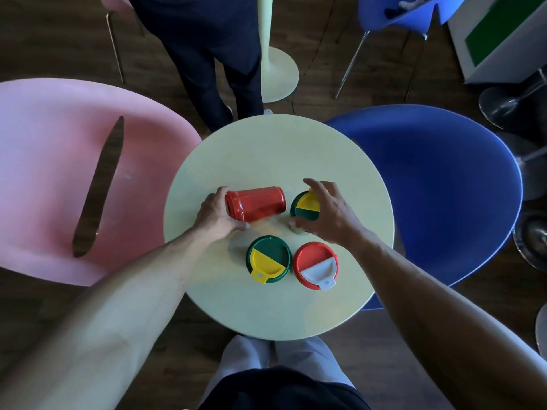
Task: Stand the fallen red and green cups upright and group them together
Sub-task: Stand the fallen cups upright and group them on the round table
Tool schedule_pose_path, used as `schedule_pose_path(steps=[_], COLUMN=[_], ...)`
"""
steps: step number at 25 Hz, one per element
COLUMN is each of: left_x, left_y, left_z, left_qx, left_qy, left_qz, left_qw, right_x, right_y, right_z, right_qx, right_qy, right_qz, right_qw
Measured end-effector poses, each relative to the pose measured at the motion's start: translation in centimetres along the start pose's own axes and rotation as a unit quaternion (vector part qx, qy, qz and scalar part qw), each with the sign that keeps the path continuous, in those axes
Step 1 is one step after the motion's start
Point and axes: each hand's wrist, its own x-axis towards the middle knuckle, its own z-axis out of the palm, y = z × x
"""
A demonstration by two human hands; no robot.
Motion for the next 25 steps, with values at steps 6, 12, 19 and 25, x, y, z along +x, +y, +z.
schedule_pose_path(steps=[6,12,19,25], left_x=[-0.5,-0.9,-2.0,-2.0], left_y=[3.1,6.8,9.0,6.2], left_z=[-2.3,-2.6,-1.8,-2.8], left_qx=[0.038,0.228,0.325,0.053], left_qy=[0.031,0.023,-0.024,-0.011], left_qz=[0.045,0.166,0.266,0.126], left_qw=[0.998,0.959,0.907,0.991], right_x=[-0.5,-1.0,-1.3,-1.0], right_y=[0.0,0.3,0.7,0.8], right_z=[-1.1,-0.9,0.0,0.0], right_qx=[0.066,0.08,0.088,0.101], right_qy=[0.082,0.076,0.048,0.036], right_qz=[0.042,0.087,0.109,0.104], right_qw=[0.994,0.99,0.989,0.989])
